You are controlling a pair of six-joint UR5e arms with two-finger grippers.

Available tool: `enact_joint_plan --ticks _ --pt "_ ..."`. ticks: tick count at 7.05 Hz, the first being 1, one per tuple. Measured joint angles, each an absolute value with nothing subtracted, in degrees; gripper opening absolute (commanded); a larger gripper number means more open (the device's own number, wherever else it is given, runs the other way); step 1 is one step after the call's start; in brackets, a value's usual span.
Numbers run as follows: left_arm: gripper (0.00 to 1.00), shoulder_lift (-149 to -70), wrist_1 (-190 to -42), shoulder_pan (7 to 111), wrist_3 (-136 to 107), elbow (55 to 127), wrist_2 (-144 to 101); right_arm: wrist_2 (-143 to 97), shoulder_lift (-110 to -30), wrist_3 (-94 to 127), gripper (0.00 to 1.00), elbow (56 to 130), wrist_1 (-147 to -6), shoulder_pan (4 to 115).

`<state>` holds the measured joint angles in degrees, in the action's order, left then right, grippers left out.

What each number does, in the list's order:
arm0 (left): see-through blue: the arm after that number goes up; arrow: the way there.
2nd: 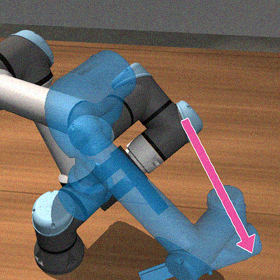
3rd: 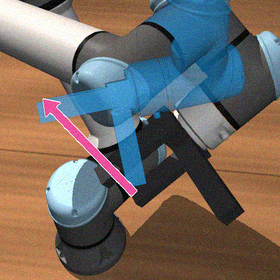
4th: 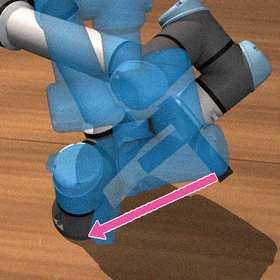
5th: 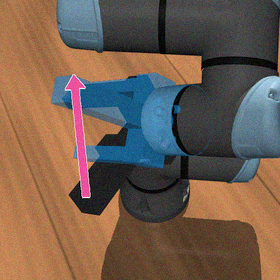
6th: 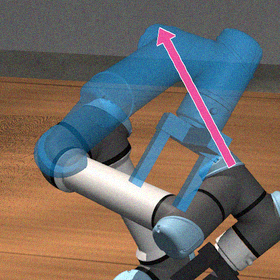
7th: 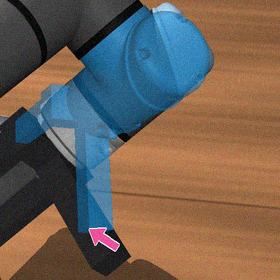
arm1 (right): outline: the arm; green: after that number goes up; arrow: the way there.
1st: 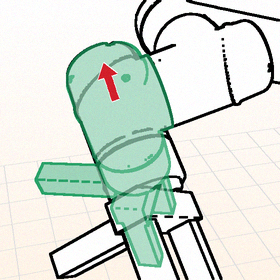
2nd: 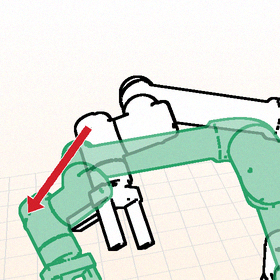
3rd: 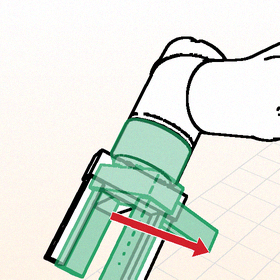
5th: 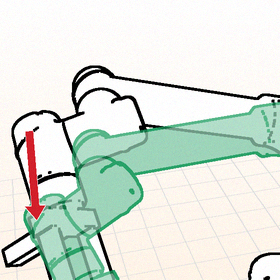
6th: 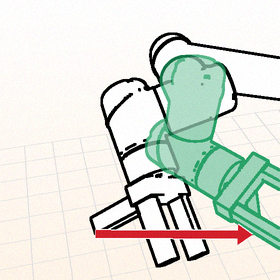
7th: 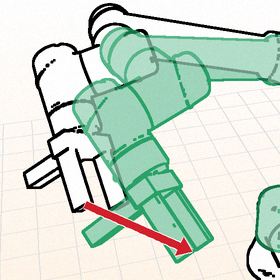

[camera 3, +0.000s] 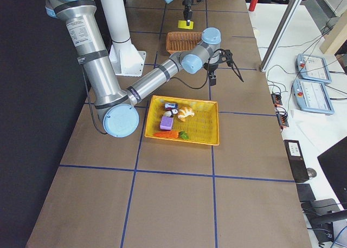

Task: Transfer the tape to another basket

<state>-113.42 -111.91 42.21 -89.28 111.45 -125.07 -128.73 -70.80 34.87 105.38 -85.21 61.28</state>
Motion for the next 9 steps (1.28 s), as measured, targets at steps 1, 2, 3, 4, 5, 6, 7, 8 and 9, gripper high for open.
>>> enact_joint_plan --ticks 1,2,3,4,5,6,7,8,9 --pt "0.00 -114.6 -105.8 39.6 -84.1 111.1 -120.4 -128.9 -72.2 27.9 1.00 105.3 -88.6 63.5" --pt "0.00 -115.9 -100.5 36.4 -79.7 110.3 -114.9 -129.4 -74.1 22.1 1.00 105.3 -90.7 65.9" --pt "0.00 -117.1 -97.0 33.7 -77.2 108.9 -110.3 -130.1 -76.3 17.7 1.00 105.5 -91.7 68.2" --pt "0.03 -117.9 -95.3 31.8 -76.2 107.6 -107.6 -131.1 -78.6 13.5 1.00 105.5 -92.1 70.7" --pt "0.05 -118.4 -94.8 31.0 -75.3 106.2 -106.4 -132.5 -80.6 9.7 1.00 105.5 -92.2 73.2" --pt "0.15 -119.0 -94.5 30.7 -73.8 104.7 -105.7 -133.6 -82.2 6.7 1.00 105.4 -92.3 75.3" --pt "0.72 -119.4 -94.5 30.6 -72.3 103.5 -104.8 -134.4 -83.3 4.8 1.00 105.4 -92.3 76.7" --pt "1.00 -119.6 -94.5 30.6 -71.5 102.9 -104.0 -134.8 -84.0 3.6 1.00 105.4 -92.4 77.7" --pt "1.00 -119.6 -94.4 30.9 -71.2 102.7 -103.6 -135.0 -84.7 2.8 1.00 105.3 -92.4 78.4"
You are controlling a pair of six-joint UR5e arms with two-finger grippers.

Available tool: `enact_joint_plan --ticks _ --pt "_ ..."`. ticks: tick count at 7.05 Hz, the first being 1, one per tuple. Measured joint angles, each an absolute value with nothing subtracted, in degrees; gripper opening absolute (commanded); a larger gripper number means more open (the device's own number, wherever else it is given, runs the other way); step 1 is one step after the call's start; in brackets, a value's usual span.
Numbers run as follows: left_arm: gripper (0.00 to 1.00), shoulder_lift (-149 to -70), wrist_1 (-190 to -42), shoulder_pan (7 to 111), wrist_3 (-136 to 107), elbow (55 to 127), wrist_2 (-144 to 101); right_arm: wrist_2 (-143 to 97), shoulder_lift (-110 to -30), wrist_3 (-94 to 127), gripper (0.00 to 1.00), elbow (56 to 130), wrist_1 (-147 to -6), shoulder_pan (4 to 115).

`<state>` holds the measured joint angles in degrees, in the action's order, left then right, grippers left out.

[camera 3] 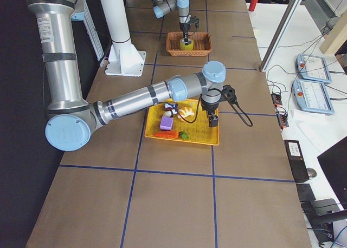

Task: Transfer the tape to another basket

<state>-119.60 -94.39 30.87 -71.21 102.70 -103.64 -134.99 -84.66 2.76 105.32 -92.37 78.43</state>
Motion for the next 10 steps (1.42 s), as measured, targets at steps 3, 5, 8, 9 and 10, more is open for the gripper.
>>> enact_joint_plan --ticks 3,5,8,9,10 --pt "1.00 -119.1 -90.8 36.8 -62.5 104.3 -106.5 -135.1 -86.0 2.2 1.00 105.0 -92.3 79.6" --pt "1.00 -116.4 -88.7 46.4 -50.0 104.8 -116.2 -135.0 -87.4 1.1 1.00 103.4 -92.0 81.4" --pt "1.00 -108.5 -88.5 59.3 -30.3 104.2 -126.3 -134.9 -91.3 -7.9 1.00 98.6 -91.7 87.5" --pt "1.00 -105.5 -88.7 62.5 -25.7 103.9 -128.8 -134.9 -92.3 -8.7 1.00 97.9 -91.6 88.6" --pt "1.00 -102.5 -88.9 65.3 -21.7 103.7 -130.9 -134.8 -92.8 -8.9 1.00 97.7 -91.5 89.1"
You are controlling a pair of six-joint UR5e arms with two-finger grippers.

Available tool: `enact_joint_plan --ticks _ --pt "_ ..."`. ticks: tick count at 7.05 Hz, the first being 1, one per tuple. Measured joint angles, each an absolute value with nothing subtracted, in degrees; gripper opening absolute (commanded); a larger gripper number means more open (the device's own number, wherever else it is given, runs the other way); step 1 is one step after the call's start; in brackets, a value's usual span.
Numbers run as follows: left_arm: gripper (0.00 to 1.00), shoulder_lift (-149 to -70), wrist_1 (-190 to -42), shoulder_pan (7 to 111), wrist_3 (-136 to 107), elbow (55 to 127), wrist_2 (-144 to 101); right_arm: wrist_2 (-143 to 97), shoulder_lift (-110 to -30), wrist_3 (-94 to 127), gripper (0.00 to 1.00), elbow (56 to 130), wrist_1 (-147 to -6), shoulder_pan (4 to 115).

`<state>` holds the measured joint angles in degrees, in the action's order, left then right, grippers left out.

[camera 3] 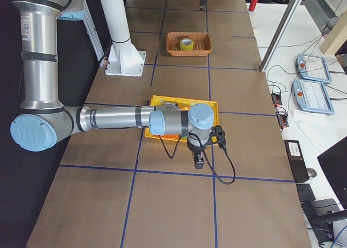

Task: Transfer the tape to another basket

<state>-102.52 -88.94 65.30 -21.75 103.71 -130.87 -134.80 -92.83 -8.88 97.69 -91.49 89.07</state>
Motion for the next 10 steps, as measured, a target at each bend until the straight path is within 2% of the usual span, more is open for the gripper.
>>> enact_joint_plan --ticks 3,6,10 --pt "1.00 -97.0 -89.0 75.5 -7.7 98.3 -136.0 -136.0 -93.1 -8.9 1.00 96.0 -91.3 89.7" --pt "1.00 -96.0 -88.8 83.7 2.1 90.6 -137.0 -138.6 -94.6 -6.1 1.00 95.0 -91.4 92.2" --pt "1.00 -93.3 -88.7 89.1 7.5 89.0 -136.9 -141.6 -95.2 -4.8 1.00 95.3 -91.4 93.4"
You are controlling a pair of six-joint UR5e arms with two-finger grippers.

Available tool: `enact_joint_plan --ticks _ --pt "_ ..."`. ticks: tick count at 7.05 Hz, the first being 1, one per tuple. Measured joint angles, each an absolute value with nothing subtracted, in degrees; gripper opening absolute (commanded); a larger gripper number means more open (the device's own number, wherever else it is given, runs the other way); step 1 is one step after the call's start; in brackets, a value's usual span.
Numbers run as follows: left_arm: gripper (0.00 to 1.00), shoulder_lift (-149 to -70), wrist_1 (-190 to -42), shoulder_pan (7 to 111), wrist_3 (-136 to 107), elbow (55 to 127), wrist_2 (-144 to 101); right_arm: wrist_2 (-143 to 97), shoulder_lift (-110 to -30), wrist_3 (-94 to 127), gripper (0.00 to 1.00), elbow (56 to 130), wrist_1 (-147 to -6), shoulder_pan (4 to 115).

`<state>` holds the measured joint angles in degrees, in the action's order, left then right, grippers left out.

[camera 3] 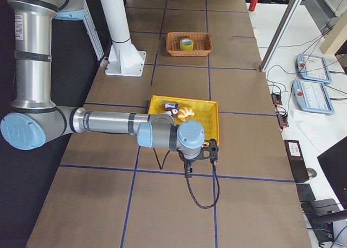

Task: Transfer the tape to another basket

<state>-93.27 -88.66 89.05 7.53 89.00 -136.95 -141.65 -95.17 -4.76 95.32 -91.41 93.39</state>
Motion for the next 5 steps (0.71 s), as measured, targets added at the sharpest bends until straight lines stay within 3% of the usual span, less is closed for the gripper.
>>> enact_joint_plan --ticks 5 --pt "1.00 -89.2 -88.8 90.3 7.6 88.1 -137.0 -142.0 -95.2 -4.8 1.00 95.3 -91.4 93.7"
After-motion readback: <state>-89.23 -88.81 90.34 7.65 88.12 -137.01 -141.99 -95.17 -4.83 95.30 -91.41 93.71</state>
